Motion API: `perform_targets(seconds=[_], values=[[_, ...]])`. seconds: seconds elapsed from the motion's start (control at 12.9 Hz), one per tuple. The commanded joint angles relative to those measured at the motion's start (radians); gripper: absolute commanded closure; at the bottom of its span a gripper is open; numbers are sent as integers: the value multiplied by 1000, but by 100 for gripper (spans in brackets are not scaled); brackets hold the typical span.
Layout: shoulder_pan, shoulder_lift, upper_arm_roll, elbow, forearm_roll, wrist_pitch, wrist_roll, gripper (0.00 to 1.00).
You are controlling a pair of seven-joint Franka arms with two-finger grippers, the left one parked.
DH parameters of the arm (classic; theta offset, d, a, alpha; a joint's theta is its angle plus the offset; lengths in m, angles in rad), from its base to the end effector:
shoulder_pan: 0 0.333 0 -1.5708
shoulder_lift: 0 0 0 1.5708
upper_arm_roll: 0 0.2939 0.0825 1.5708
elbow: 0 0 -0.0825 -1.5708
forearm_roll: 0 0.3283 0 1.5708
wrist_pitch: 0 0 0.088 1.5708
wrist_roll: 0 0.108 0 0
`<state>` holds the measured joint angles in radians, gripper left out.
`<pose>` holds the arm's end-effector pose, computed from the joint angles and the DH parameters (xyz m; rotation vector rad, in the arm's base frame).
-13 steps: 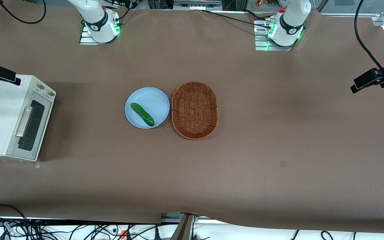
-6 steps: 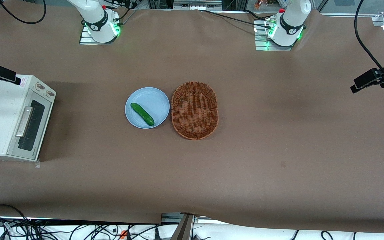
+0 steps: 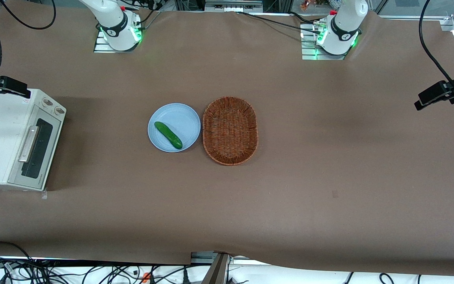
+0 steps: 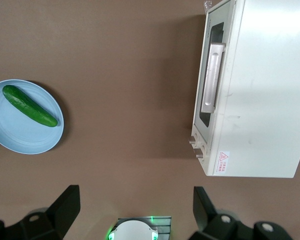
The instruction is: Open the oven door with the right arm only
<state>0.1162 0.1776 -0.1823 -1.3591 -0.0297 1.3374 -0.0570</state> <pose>0.5218 -0.0289 0.5796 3.0767 -0.0207 -0.3083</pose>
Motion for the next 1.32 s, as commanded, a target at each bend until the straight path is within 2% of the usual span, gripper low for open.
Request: perform_targets(seconds=[0.0,0.62,0.77,1.01,1.08,1.24], values=[[-1,-3,3,-6,-15,-21,-9,0],[25,63,4,-32,-16,-67,-4,0],[25,98,4,-35,-16,-66,-1,3],[25,154,3,-40,-19,-66,-9,34],[25,172,3,-40,-32,-66,-10,49],[39,209,4,-57,-70,-57,-18,70]])
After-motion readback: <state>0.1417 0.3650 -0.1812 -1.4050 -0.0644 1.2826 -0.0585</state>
